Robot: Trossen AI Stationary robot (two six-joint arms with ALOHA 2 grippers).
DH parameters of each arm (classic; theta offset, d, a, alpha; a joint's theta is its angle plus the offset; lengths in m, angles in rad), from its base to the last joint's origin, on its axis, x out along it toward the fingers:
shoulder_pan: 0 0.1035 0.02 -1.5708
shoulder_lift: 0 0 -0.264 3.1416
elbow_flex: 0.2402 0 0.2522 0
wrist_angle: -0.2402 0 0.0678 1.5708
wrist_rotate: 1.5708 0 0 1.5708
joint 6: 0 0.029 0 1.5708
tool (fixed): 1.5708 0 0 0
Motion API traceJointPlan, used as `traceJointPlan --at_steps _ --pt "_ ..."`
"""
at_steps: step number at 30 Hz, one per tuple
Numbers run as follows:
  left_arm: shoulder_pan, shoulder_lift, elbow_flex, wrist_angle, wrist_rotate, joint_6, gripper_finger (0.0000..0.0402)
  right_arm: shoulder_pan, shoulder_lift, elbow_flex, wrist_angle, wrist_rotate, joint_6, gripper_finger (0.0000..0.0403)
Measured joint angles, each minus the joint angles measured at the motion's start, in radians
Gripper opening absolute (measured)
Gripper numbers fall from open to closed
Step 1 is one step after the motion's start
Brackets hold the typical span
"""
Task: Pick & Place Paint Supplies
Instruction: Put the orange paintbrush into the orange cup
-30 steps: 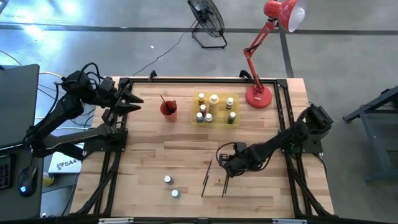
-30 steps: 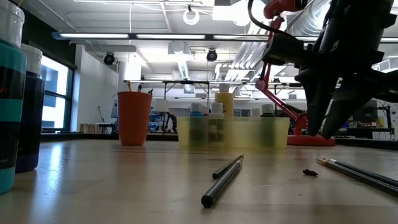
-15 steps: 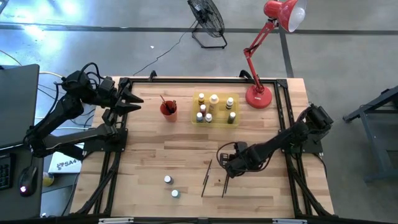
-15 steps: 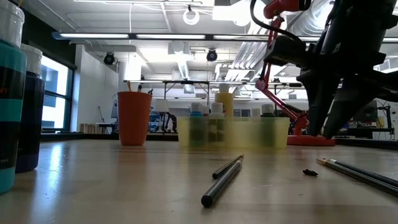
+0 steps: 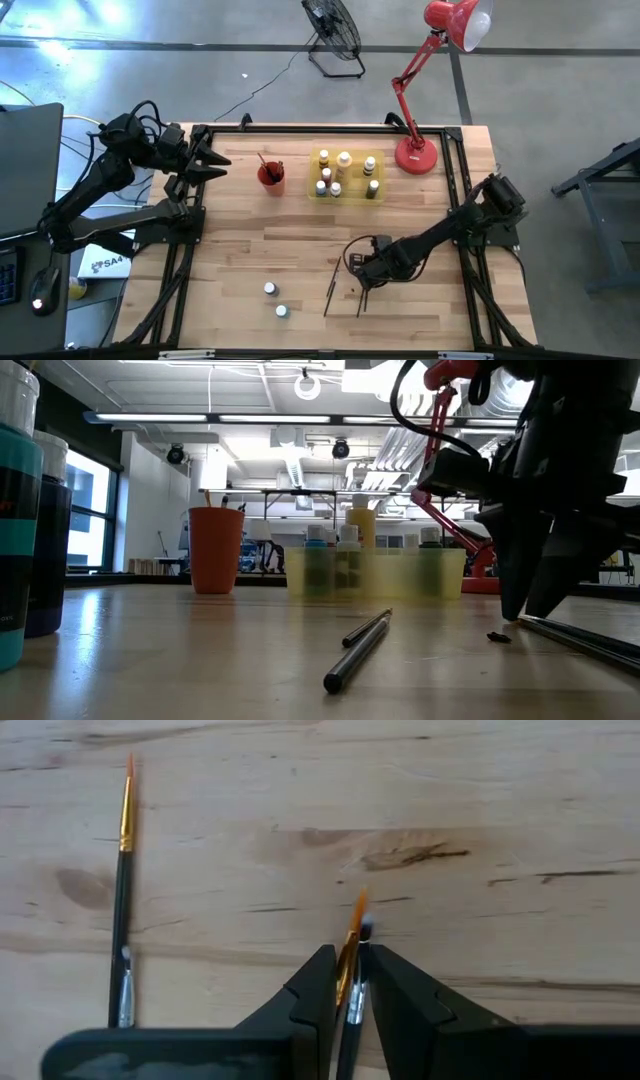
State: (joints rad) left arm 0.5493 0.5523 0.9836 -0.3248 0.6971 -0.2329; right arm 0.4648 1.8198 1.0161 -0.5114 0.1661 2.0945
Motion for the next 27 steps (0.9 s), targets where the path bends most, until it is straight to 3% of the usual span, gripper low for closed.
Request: traceJointPlan --at_steps 27 --pt "0.0 0.0 0.0 0.0 -0.004 0.0 0.0118 -0.002 -0.006 -0.003 -0.023 0.014 -0.031 0.0057"
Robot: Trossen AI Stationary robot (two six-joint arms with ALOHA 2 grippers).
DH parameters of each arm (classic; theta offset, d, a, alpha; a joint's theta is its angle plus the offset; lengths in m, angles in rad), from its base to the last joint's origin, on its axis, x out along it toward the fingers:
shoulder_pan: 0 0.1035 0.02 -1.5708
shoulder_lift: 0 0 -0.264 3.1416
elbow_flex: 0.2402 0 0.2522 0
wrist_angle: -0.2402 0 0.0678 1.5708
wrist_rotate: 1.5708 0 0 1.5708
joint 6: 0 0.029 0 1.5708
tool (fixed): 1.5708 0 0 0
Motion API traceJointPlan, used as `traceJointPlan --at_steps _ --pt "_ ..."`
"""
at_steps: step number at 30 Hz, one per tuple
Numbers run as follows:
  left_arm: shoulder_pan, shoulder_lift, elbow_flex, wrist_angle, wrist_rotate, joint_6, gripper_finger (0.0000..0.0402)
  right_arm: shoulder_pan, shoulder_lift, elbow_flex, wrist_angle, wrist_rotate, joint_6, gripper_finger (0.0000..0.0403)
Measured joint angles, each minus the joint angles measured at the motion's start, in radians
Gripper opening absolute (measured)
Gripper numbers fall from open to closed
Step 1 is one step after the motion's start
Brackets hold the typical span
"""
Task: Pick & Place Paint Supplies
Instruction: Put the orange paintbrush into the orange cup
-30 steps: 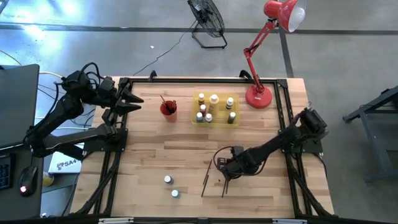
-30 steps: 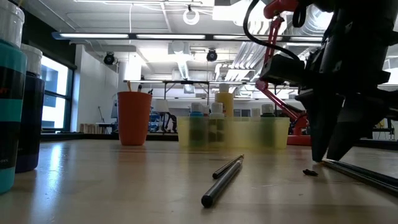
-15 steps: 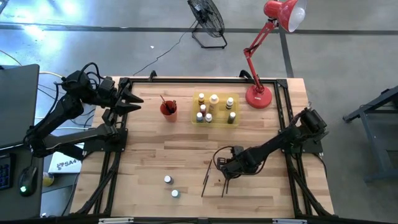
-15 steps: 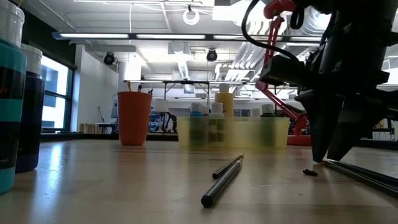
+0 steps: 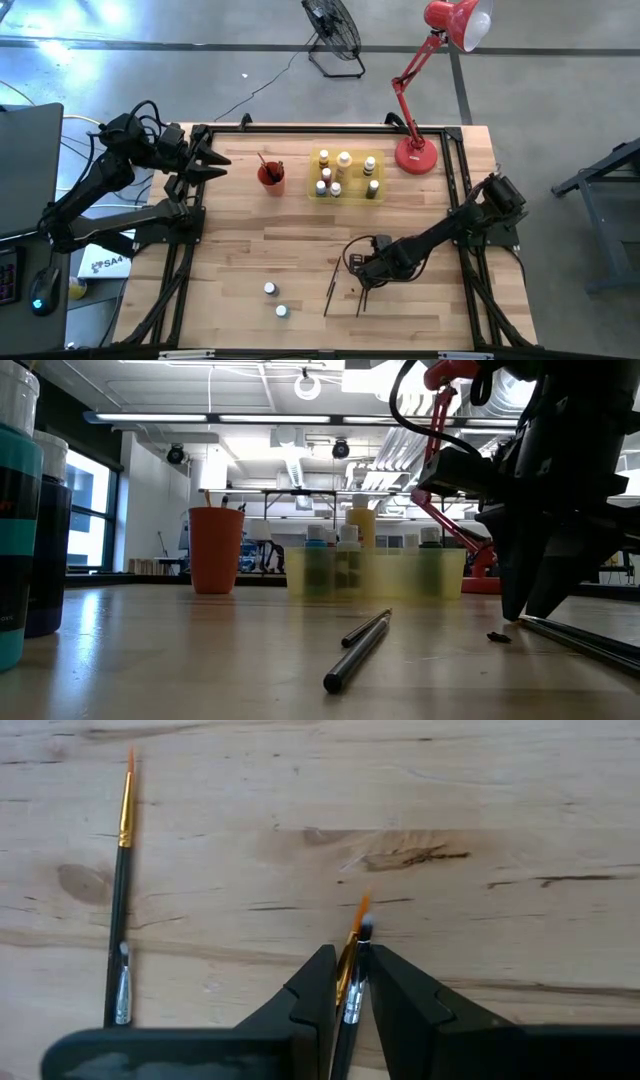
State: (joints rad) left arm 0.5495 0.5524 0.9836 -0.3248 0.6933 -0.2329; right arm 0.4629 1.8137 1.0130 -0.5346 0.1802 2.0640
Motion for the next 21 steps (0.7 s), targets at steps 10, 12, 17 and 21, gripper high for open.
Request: traceJointPlan --at_steps 10,12,17,21 --pt "0.0 0.0 0.0 0.0 0.0 0.0 0.0118 0.0 0.0 0.0 0.0 0.0 -0.001 0.0057" --pt "0.0 0.0 0.0 0.0 0.0 0.0 0.0118 0.0 -0.003 -0.001 0.001 -0.008 -0.012 0.0057" --pt "0.0 0.0 0.0 0.0 0.0 0.0 0.0118 -0.008 -0.023 -0.003 -0.008 -0.048 -0.063 0.0057" --pt "0.0 0.0 0.0 0.0 0.0 0.0 0.0118 -0.014 -0.032 -0.003 -0.015 -0.056 -0.079 0.0057"
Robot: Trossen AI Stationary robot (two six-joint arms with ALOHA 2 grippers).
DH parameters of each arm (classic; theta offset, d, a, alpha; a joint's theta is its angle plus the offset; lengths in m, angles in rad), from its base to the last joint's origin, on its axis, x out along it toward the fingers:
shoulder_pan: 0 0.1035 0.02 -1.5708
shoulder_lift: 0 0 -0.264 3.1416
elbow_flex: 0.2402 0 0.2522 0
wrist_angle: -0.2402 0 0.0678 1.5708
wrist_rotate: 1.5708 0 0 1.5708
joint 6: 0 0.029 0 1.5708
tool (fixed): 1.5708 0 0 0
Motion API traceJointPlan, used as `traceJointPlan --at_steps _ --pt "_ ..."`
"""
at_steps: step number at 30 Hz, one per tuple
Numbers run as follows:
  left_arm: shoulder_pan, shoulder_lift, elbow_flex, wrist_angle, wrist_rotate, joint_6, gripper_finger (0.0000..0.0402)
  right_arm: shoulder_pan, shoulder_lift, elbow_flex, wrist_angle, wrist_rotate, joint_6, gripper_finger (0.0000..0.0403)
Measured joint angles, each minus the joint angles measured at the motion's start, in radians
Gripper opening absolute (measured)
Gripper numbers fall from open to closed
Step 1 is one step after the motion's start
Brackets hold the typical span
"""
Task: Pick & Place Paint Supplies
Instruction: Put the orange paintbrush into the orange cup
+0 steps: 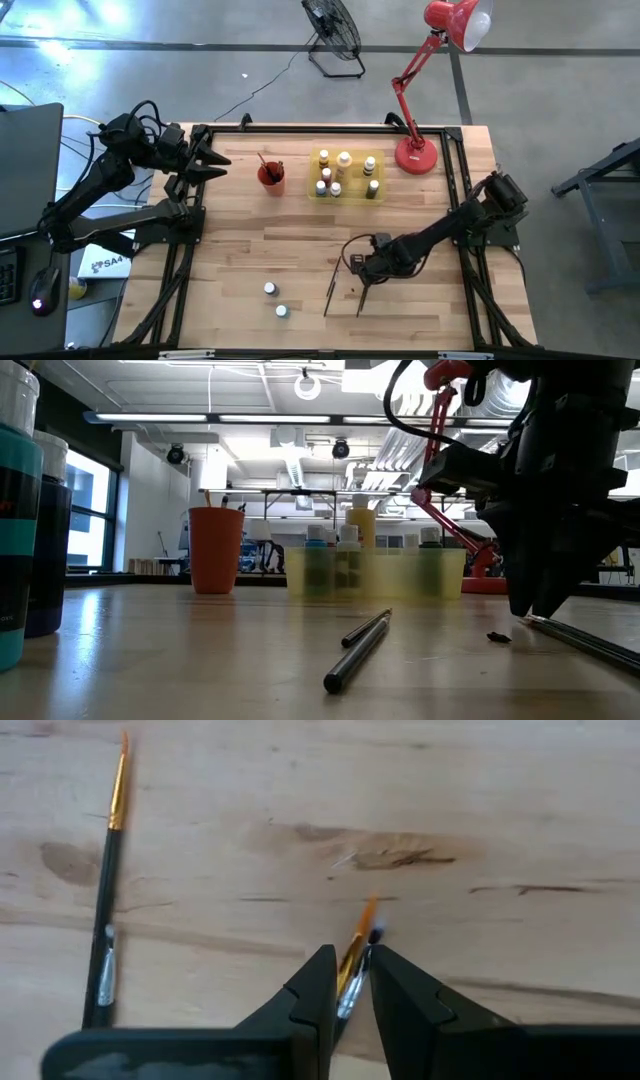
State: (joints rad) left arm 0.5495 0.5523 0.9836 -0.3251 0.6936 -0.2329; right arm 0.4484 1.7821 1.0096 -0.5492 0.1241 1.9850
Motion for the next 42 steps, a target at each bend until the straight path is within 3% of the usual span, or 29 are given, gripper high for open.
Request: traceJointPlan --at_steps 18,35,42 --pt "0.0 0.0 0.0 0.0 0.0 0.0 0.0118 0.0 -0.001 0.001 -0.068 -0.038 0.0 0.0057" --pt "0.0 0.0 0.0 0.0 -0.019 0.0 0.0118 -0.027 -0.053 0.002 -0.089 0.015 -0.086 0.0057" --pt "0.0 0.0 0.0 -0.01 -0.019 0.0 0.0118 -0.035 -0.062 0.003 -0.121 -0.081 -0.157 0.0057"
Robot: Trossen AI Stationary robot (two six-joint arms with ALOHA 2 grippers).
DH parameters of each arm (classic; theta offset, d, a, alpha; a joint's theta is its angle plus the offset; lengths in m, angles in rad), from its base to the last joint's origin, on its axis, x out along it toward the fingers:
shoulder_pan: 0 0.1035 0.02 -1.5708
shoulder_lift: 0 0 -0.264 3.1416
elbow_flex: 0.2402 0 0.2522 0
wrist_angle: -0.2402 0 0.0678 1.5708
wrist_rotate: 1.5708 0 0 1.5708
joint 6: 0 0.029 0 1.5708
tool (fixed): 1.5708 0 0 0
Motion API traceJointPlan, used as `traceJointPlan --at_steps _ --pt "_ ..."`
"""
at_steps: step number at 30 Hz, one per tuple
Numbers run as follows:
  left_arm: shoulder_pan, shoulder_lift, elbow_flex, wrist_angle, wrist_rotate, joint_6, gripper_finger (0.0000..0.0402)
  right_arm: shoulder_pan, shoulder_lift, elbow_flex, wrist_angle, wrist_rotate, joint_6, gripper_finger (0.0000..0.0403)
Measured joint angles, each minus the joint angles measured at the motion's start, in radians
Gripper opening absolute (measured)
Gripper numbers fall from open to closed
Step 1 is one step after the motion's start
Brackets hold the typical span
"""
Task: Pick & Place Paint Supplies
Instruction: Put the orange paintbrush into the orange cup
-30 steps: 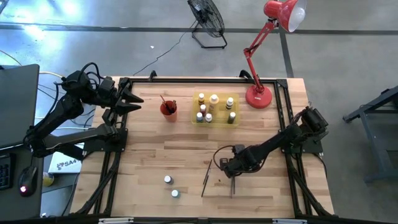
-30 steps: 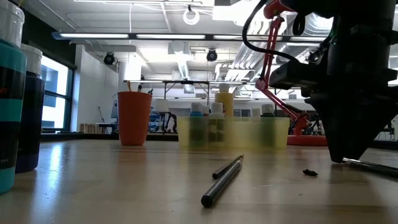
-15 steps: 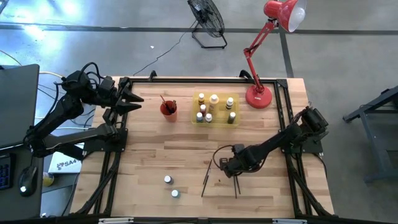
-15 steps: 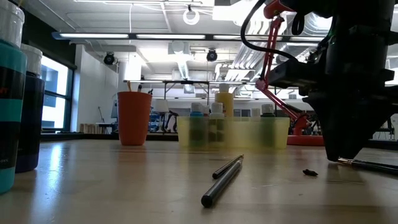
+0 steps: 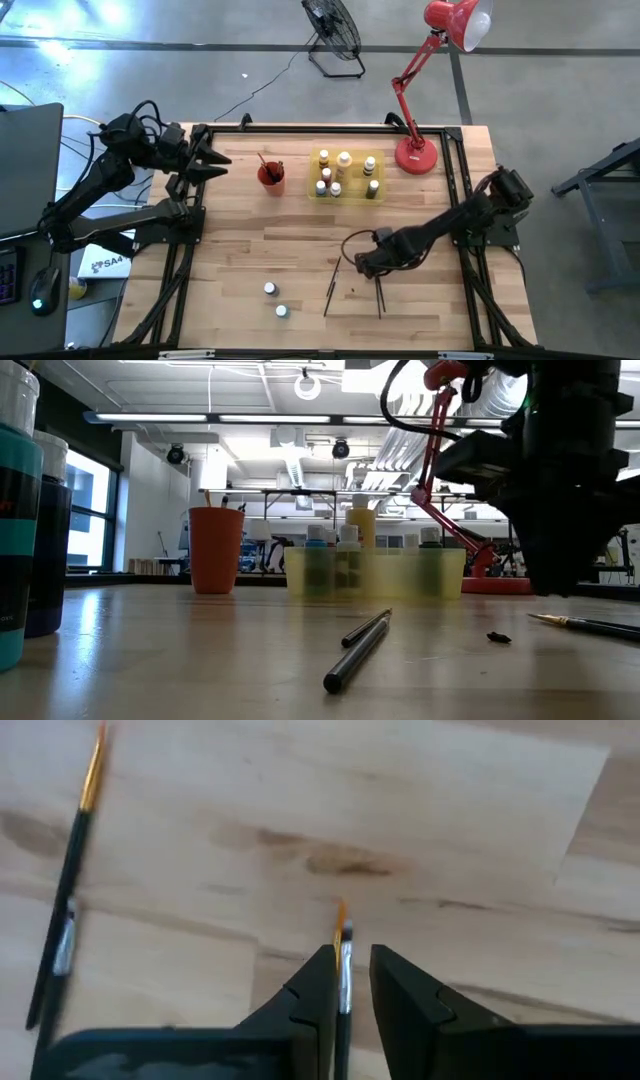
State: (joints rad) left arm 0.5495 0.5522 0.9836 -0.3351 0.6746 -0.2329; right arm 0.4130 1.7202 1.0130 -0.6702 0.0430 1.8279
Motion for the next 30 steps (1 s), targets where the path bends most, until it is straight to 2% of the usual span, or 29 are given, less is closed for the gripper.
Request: traceJointPlan --at_steps 23,30 --pt "0.0 0.0 0.0 -0.052 -0.015 0.0 0.0118 0.019 0.005 0.0 0.008 -0.016 0.009 0.0057" --pt "0.0 0.0 0.0 -0.052 -0.015 0.003 0.0118 0.056 0.005 0.0 0.024 -0.016 0.063 0.0057"
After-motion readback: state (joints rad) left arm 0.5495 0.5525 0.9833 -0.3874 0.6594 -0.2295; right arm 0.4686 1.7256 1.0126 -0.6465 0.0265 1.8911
